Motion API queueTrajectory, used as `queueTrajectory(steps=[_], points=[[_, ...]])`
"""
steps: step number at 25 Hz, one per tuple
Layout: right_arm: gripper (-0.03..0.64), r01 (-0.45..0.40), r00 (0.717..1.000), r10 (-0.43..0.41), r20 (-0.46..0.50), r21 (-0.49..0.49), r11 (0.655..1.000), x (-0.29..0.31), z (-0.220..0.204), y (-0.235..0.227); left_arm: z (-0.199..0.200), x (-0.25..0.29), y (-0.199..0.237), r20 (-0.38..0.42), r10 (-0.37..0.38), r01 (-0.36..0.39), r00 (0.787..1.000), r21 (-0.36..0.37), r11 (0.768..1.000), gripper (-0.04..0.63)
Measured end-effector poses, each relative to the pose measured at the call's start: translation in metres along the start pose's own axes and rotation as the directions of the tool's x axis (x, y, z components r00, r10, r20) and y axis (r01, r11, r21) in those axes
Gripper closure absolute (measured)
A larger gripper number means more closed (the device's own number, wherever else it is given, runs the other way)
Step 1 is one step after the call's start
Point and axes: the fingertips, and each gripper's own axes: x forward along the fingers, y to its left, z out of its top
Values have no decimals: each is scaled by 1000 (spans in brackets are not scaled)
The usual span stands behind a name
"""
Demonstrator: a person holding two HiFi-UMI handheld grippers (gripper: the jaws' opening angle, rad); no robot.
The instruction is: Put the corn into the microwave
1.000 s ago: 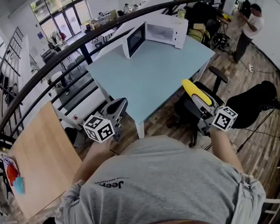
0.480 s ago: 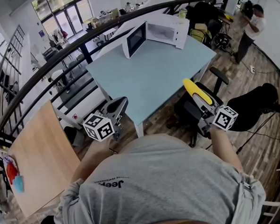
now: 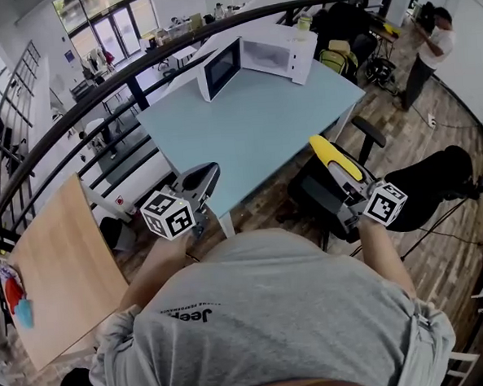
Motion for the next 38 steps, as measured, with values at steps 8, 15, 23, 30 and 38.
queueTrajectory(steps=[8, 15, 23, 30, 38], points=[[359, -21, 1000, 21, -7, 15, 1000, -33, 11, -34, -14, 43, -37, -23, 4, -4, 1000, 2, 1000, 577], [360, -52, 999, 52, -3, 31, 998, -51, 22, -58, -25, 75, -64, -46, 3, -3, 999, 4, 1000, 577], [360, -88, 996, 88, -1, 53, 995, -51, 23, -76, -35, 93, -75, -70, 10, -9, 997, 9, 1000, 577], [360, -91, 996, 91, 2, 50, 995, -24, 23, -76, -36, 90, -50, -71, 0, -1, 997, -6, 1000, 577], [360, -59, 998, 59, 24, 10, 998, 49, 26, -64, -16, 86, 25, -52, -70, 70, 996, -13, 997, 577]])
